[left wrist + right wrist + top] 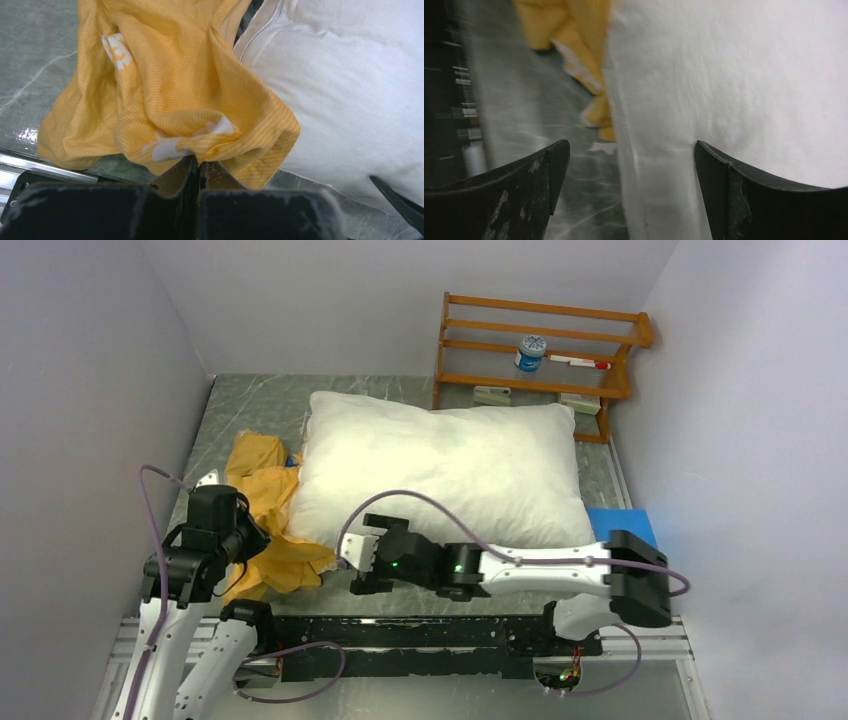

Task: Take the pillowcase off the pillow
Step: Remove the pillow from the pillowcase, then place the pillow at the center of the board, then adjust the pillowcase at the center of the board.

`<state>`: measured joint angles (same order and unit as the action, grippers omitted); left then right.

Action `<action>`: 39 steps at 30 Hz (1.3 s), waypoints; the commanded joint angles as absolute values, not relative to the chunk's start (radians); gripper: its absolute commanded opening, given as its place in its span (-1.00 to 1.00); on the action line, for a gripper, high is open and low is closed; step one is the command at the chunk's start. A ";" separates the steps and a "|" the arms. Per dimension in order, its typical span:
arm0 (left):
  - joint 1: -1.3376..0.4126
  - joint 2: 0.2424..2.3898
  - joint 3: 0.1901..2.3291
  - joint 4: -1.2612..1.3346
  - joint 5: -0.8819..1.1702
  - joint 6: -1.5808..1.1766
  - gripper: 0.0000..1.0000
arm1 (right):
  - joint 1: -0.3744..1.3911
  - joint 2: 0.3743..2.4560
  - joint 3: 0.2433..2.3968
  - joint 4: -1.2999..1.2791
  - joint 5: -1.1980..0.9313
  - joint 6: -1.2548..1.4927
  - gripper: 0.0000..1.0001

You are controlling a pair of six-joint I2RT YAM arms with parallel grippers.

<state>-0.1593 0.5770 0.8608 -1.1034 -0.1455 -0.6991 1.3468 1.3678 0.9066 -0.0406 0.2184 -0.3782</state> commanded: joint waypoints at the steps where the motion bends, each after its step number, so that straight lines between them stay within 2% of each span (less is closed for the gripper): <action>1: -0.158 0.586 0.841 -1.047 -0.119 -0.674 -0.91 | 1.344 1.526 0.820 0.300 0.684 -0.644 0.98; 2: -0.158 0.585 0.839 -1.046 -0.117 -0.673 -0.91 | 1.331 1.567 0.794 0.424 0.776 -0.709 0.96; 3: -0.158 0.584 0.837 -1.049 -0.118 -0.672 -0.91 | 1.315 1.603 0.785 0.500 0.844 -0.769 0.85; 4: -0.158 0.582 0.836 -1.051 -0.124 -0.670 -0.90 | 1.293 1.628 0.788 0.560 0.893 -0.819 0.65; 6: -0.158 0.581 0.836 -1.051 -0.137 -0.665 -0.91 | 1.265 1.646 0.799 0.665 0.950 -0.818 0.03; 8: -0.158 0.586 0.837 -1.044 -0.144 -0.659 -0.90 | 1.254 1.615 0.810 0.702 0.972 -0.776 -0.84; 9: -0.158 0.593 0.839 -1.041 -0.147 -0.657 -0.91 | 1.256 1.587 0.816 0.700 0.973 -0.749 -1.00; 12: -0.158 0.612 0.857 -1.034 -0.173 -0.647 -0.91 | 1.247 1.473 0.901 0.557 0.994 -0.549 -1.00; 14: -0.158 0.621 0.865 -1.033 -0.198 -0.642 -0.84 | 1.204 1.412 1.002 0.351 0.998 -0.354 -1.00; 16: -0.158 0.624 0.859 -1.014 -0.207 -0.632 -0.74 | 1.133 1.362 1.103 0.124 0.900 -0.145 -1.00; 17: -0.158 0.625 0.849 -0.991 -0.190 -0.618 -0.59 | 1.100 1.344 1.137 0.049 0.826 -0.073 -1.00; 20: -0.158 0.659 0.793 -0.872 -0.051 -0.566 0.05 | 1.046 1.310 1.188 -0.079 0.677 0.083 -1.00; 21: -0.158 0.690 0.771 -0.830 -0.003 -0.550 0.17 | 1.037 1.309 1.196 -0.104 0.656 0.111 -1.00; 23: -0.158 0.786 0.749 -0.757 0.092 -0.524 0.19 | 1.026 1.315 1.211 -0.146 0.655 0.158 -1.00; 25: -0.158 0.885 0.755 -0.673 0.166 -0.509 0.40 | 1.002 1.333 1.237 -0.201 0.655 0.220 -1.00; 28: -0.160 1.026 0.767 -0.555 0.173 -0.508 0.59 | 0.934 1.361 1.285 -0.295 0.618 0.331 -1.00; 31: -0.175 1.165 0.738 -0.412 0.271 -0.553 0.64 | 0.893 1.359 1.292 -0.317 0.565 0.393 -1.00; 33: -0.217 1.245 0.727 -0.333 0.276 -0.590 0.71 | 0.880 1.352 1.285 -0.312 0.540 0.416 -1.00; 36: -0.279 1.322 0.729 -0.274 0.218 -0.644 0.91 | 0.860 1.348 1.287 -0.330 0.525 0.453 -1.00; 39: -0.342 1.355 0.710 -0.247 0.134 -0.693 0.94 | 0.834 1.349 1.291 -0.353 0.507 0.489 -1.00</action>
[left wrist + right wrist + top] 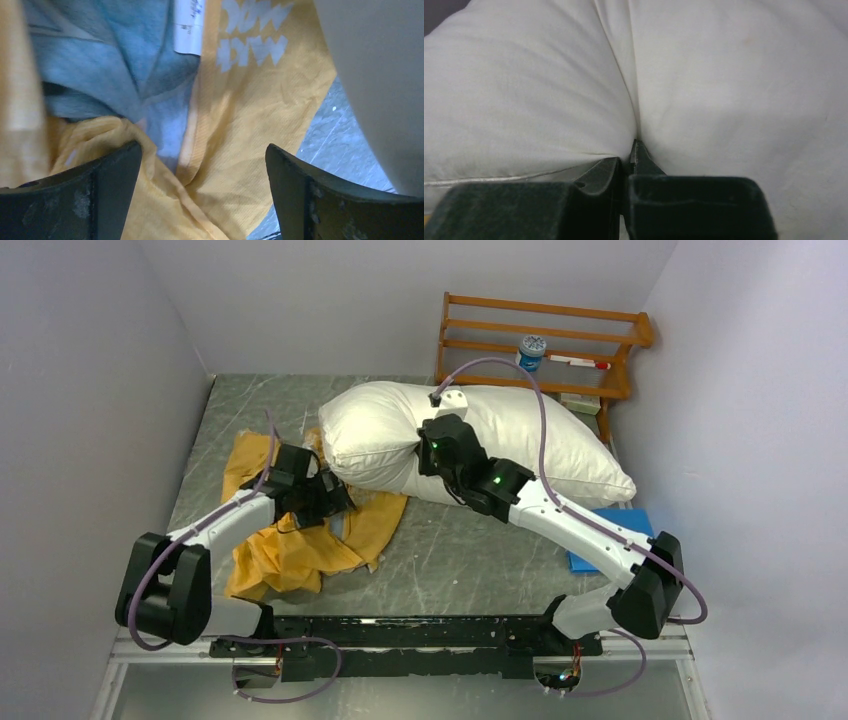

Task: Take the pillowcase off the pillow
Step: Adjust the pillowcase at the center of the board.

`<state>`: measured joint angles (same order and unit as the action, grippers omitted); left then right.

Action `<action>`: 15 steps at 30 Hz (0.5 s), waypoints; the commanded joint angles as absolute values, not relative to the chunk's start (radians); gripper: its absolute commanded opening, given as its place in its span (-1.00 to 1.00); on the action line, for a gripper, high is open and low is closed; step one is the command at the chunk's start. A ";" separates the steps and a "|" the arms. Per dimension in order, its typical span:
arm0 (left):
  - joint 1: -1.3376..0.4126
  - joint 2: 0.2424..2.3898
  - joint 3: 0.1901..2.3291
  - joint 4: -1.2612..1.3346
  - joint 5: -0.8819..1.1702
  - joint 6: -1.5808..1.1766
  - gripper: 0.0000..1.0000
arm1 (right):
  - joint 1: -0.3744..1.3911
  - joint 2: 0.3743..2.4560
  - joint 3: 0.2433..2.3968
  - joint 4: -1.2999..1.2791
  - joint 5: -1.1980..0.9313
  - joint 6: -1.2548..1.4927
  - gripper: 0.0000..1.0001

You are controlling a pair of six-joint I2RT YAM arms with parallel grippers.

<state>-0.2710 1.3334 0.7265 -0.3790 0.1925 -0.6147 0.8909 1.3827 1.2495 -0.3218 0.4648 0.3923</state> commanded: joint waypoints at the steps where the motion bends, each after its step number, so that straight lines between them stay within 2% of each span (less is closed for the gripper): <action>1: -0.366 1.363 0.711 -0.256 0.082 -0.702 0.94 | 0.825 1.349 1.292 -0.354 0.493 0.496 -1.00; 3: -0.431 1.383 0.710 -0.276 -0.046 -0.726 0.93 | 0.816 1.348 1.291 -0.353 0.469 0.504 -1.00; 4: -0.460 1.408 0.708 -0.280 -0.103 -0.734 0.85 | 0.815 1.349 1.288 -0.349 0.465 0.509 -1.00; 6: -0.501 1.490 0.722 -0.332 -0.199 -0.777 0.54 | 0.814 1.350 1.284 -0.347 0.463 0.518 -1.00; 9: -0.548 1.607 0.742 -0.381 -0.267 -0.819 0.44 | 0.812 1.353 1.290 -0.357 0.464 0.525 -1.00; 12: -0.579 1.636 0.720 -0.395 -0.328 -0.866 0.21 | 0.809 1.347 1.291 -0.363 0.475 0.525 -1.00; 13: -0.580 1.630 0.709 -0.398 -0.336 -0.883 -0.02 | 0.807 1.343 1.289 -0.366 0.483 0.527 -1.00; 15: -0.580 1.603 0.698 -0.414 -0.362 -0.906 -0.60 | 0.802 1.334 1.285 -0.370 0.492 0.526 -1.00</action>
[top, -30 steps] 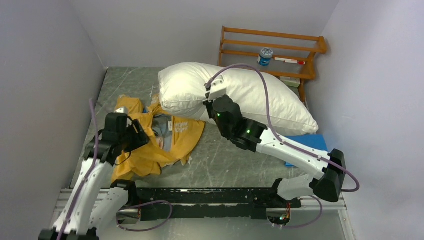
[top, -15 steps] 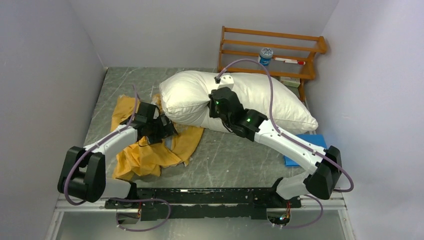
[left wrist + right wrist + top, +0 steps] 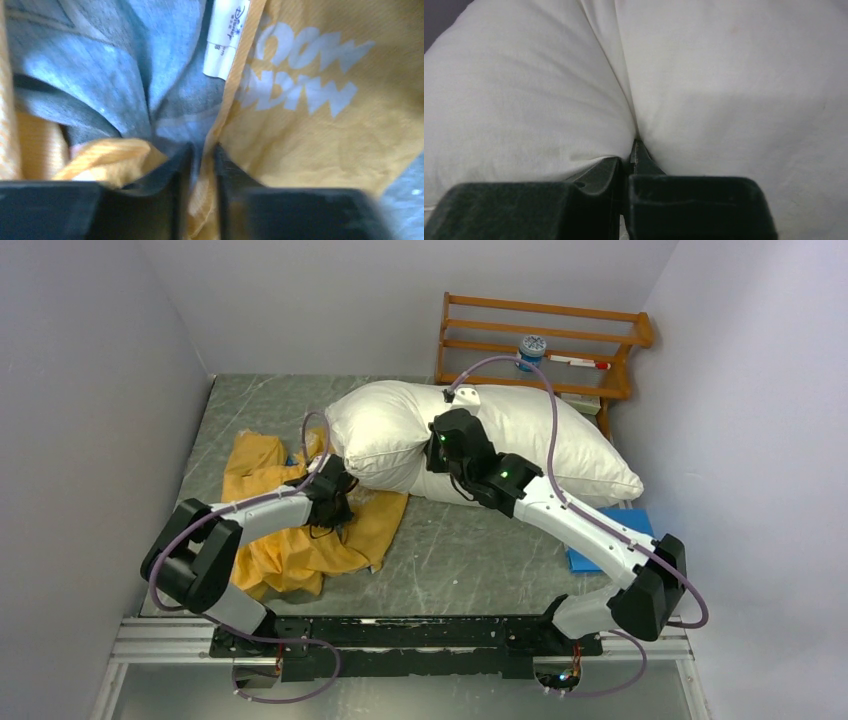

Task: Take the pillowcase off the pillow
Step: Adjust the pillowcase at the center of the board.

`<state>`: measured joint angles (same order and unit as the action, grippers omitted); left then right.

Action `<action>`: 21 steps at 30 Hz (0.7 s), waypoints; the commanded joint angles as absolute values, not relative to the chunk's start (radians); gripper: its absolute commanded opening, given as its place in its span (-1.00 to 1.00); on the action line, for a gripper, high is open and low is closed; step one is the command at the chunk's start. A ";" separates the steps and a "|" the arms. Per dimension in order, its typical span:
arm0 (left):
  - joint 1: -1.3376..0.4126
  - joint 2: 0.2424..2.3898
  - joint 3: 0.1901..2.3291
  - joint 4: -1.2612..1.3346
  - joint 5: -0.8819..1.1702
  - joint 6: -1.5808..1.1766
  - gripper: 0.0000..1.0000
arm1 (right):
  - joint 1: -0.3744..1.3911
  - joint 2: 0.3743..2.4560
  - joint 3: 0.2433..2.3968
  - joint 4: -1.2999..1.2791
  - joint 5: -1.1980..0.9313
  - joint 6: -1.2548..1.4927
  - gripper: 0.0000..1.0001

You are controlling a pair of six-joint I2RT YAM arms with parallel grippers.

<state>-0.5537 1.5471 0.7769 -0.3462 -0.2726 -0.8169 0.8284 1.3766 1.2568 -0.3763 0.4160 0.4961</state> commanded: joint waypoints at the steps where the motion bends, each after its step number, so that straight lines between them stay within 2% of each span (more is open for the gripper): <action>1: -0.578 1.578 0.697 -0.424 -0.374 -0.914 -0.86 | 0.798 1.330 1.283 -0.372 0.492 0.527 -1.00; 6: -0.477 1.366 0.754 -0.516 -0.413 -0.877 -0.91 | 0.777 1.325 1.270 -0.380 0.470 0.540 -1.00; 11: -0.151 1.201 0.853 -0.581 -0.326 -0.690 -0.90 | 0.772 1.331 1.259 -0.378 0.421 0.558 -1.00; 18: 0.165 1.084 1.090 -0.707 -0.328 -0.515 -0.91 | 0.769 1.340 1.256 -0.383 0.379 0.566 -1.00; 21: 0.203 1.083 1.208 -0.795 -0.438 -0.518 -0.91 | 0.769 1.344 1.266 -0.387 0.368 0.563 -1.00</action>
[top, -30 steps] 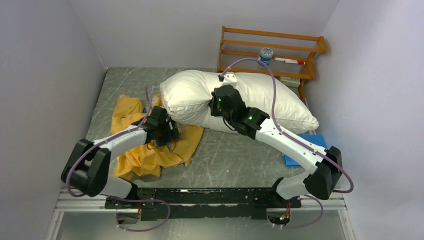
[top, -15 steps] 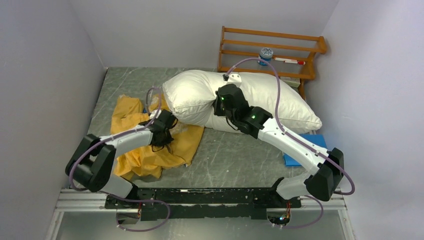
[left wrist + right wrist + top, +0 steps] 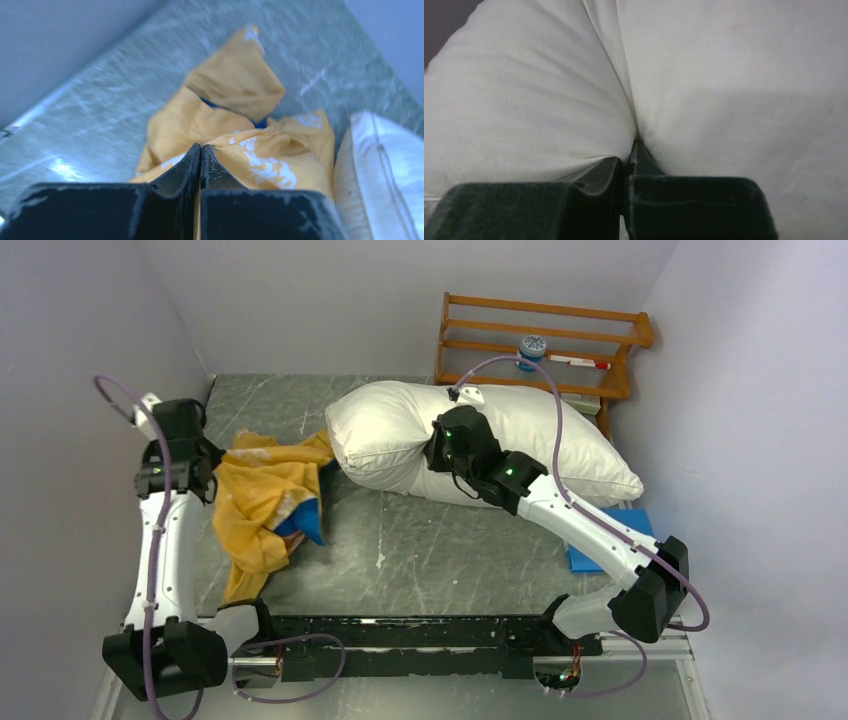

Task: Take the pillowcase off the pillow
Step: Adjust the pillowcase at the center of the board.

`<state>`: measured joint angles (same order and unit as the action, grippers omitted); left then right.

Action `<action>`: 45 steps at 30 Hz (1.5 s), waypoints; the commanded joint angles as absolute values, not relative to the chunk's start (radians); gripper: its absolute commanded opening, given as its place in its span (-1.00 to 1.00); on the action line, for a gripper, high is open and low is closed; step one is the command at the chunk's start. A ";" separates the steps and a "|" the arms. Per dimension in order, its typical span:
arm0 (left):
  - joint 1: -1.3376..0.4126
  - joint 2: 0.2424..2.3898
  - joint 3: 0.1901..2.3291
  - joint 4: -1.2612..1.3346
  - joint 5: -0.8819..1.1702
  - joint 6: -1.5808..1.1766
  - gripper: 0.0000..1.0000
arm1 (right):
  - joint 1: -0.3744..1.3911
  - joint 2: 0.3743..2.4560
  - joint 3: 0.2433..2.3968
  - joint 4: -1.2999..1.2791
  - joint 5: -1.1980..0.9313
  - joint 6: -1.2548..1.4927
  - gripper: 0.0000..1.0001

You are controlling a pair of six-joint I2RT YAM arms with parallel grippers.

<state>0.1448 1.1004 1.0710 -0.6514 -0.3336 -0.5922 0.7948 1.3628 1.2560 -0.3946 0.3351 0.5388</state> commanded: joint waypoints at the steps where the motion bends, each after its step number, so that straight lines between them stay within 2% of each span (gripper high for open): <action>1: 0.202 1.080 1.277 -0.820 -0.469 -0.527 -0.90 | 0.769 1.345 1.268 -0.388 0.358 0.560 -1.00; 5: 0.187 1.071 1.384 -0.854 -0.597 -0.563 -0.90 | 0.770 1.377 1.265 -0.386 0.278 0.543 -1.00; 10: 0.179 1.039 1.315 -0.841 -0.637 -0.626 -0.90 | 0.783 1.449 1.178 -0.348 0.034 0.548 -1.00; 11: 0.178 1.013 1.272 -0.811 -0.622 -0.626 -0.91 | 0.813 1.496 1.147 -0.371 -0.076 0.547 -0.90; 13: 0.178 1.015 1.237 -0.795 -0.625 -0.617 -0.91 | 0.853 1.505 1.122 -0.363 -0.121 0.526 -0.73; 14: 0.178 1.014 1.212 -0.784 -0.617 -0.611 -0.87 | 0.877 1.489 1.119 -0.351 -0.140 0.504 -0.57; 15: 0.178 1.014 1.196 -0.773 -0.603 -0.607 -0.61 | 0.916 1.470 1.124 -0.346 -0.146 0.481 -0.33; 16: 0.179 1.012 1.185 -0.764 -0.588 -0.607 -0.24 | 0.943 1.451 1.137 -0.354 -0.150 0.457 -0.13; 18: 0.179 1.011 1.171 -0.748 -0.559 -0.599 0.59 | 0.977 1.403 1.175 -0.387 -0.142 0.422 0.08; 19: 0.178 1.012 1.171 -0.746 -0.551 -0.599 0.88 | 0.981 1.377 1.193 -0.409 -0.135 0.411 0.11; 20: 0.178 1.015 1.172 -0.740 -0.540 -0.591 0.93 | 0.981 1.344 1.207 -0.435 -0.115 0.406 0.13; 22: 0.178 1.023 1.182 -0.734 -0.500 -0.572 0.93 | 0.981 1.270 1.224 -0.478 -0.019 0.403 0.18; 25: 0.178 1.026 1.214 -0.713 -0.397 -0.537 0.93 | 0.980 1.154 1.221 -0.541 0.257 0.402 0.32; 28: 0.179 1.039 1.219 -0.636 -0.125 -0.478 0.94 | 0.955 1.070 1.190 -0.595 0.592 0.399 0.57; 30: 0.177 1.061 1.207 -0.578 0.127 -0.466 0.93 | 0.853 1.049 1.190 -0.649 0.678 0.417 0.67; 32: 0.167 1.096 1.194 -0.541 0.329 -0.486 0.94 | 0.721 1.052 1.183 -0.683 0.659 0.427 0.73; 34: 0.112 1.128 1.187 -0.521 0.419 -0.497 0.93 | 0.599 1.071 1.155 -0.676 0.522 0.407 0.74; 37: -0.085 1.173 1.214 -0.539 0.363 -0.446 0.93 | 0.471 1.153 1.064 -0.645 0.229 0.426 0.75; 39: -0.203 1.197 1.224 -0.547 0.300 -0.426 0.93 | 0.455 1.239 1.019 -0.656 0.074 0.455 0.75; 41: -0.263 1.192 1.211 -0.535 0.281 -0.413 0.93 | 0.467 1.256 0.966 -0.625 0.006 0.486 0.77; 45: -0.281 1.183 1.135 -0.486 0.301 -0.399 0.94 | 0.467 1.140 0.927 -0.586 0.039 0.502 0.82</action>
<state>-0.2764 1.2091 1.1774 -0.5571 0.2714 -0.4355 0.4576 1.2236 0.9752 -0.5415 0.1783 0.4629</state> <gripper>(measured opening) 0.967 0.897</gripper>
